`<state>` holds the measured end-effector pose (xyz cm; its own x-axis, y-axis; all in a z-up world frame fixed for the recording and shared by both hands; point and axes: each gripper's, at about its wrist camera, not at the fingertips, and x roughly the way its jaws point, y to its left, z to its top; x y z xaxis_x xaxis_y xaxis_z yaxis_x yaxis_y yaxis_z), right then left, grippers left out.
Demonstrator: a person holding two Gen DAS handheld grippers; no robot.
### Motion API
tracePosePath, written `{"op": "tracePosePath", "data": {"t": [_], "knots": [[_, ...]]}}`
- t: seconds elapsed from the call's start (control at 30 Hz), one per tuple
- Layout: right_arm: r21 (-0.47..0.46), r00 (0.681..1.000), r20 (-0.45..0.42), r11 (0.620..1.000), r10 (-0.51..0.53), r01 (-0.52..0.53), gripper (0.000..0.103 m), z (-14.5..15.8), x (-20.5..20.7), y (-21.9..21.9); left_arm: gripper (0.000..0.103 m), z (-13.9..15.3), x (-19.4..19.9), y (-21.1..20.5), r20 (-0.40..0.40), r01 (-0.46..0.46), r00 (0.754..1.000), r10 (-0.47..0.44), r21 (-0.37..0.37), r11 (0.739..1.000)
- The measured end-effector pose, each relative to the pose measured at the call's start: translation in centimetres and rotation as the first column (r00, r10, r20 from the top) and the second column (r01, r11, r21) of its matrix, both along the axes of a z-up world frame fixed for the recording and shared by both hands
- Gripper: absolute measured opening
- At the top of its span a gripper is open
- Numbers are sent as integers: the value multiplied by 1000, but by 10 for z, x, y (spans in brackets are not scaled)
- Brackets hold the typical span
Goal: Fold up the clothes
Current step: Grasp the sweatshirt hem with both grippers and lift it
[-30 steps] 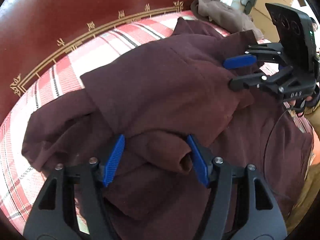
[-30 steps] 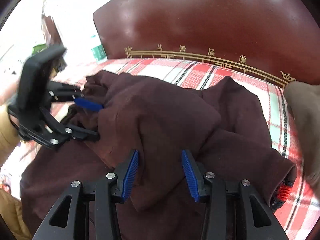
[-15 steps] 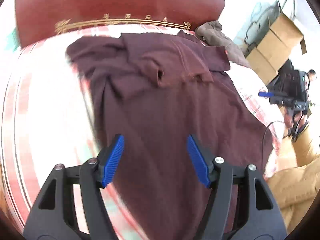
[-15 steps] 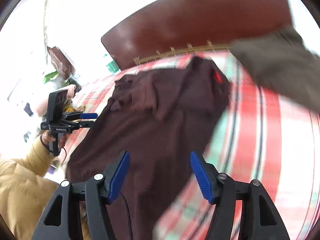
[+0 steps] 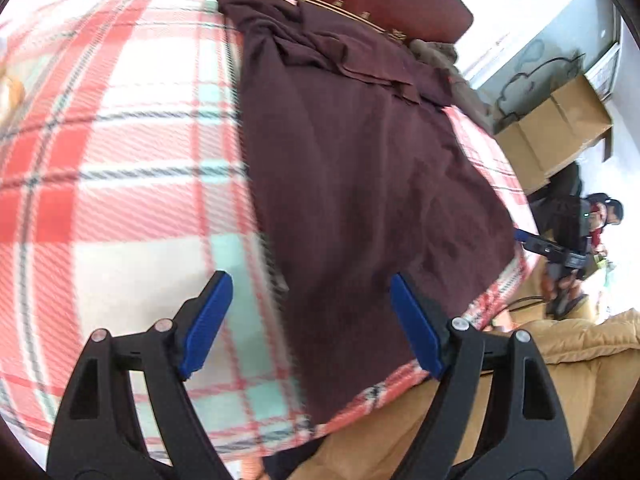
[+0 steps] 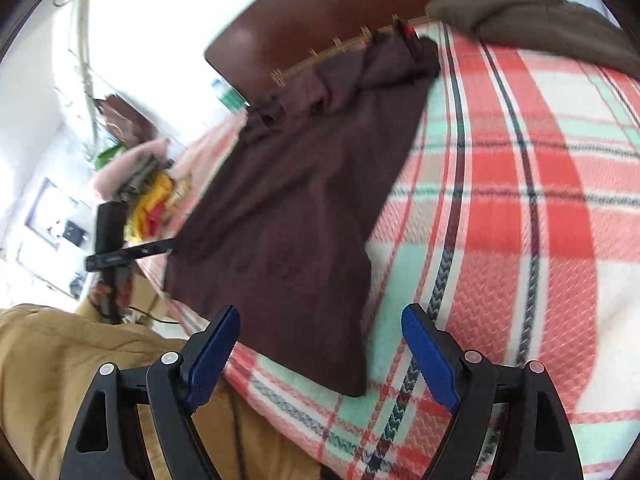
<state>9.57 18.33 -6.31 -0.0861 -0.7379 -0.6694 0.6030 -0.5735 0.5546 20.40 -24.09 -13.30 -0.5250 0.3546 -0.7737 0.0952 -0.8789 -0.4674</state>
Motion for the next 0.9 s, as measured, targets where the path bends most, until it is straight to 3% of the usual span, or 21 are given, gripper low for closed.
{"op": "tracePosePath", "data": {"t": [0.13,0.27,0.37,0.43,0.53,0.57,0.63,0.77,0.9], "knots": [[-33,1000,3,999,-8,8,86,-6,2,-12,83,-3,-2,19,-19,35,999,-35,33,999],[-46,1000,-13,999,-10,9,86,-9,7,-25,83,-4,-6,35,-19,61,998,-61,18,998],[-43,1000,-2,999,-28,28,80,-11,5,-31,81,-4,-6,32,-9,44,999,-44,38,998],[-41,999,6,998,-40,41,58,-12,3,-34,68,-5,-5,29,8,24,1000,-24,39,999],[-7,999,-11,999,-46,46,29,-14,2,-40,45,-5,-3,29,36,20,999,-19,-23,1000],[3,999,-7,999,-48,48,17,-14,1,-41,42,-5,-2,28,51,16,999,-15,-4,1000],[-22,998,13,998,-56,56,11,-12,-4,-39,18,-7,-3,28,70,30,997,-33,47,998],[-166,998,42,984,-56,62,9,6,-11,-33,18,-7,-9,26,96,37,994,-49,127,991],[-262,996,70,963,-54,70,9,22,-24,-35,17,-3,-18,6,68,-7,998,-16,318,948]]}}
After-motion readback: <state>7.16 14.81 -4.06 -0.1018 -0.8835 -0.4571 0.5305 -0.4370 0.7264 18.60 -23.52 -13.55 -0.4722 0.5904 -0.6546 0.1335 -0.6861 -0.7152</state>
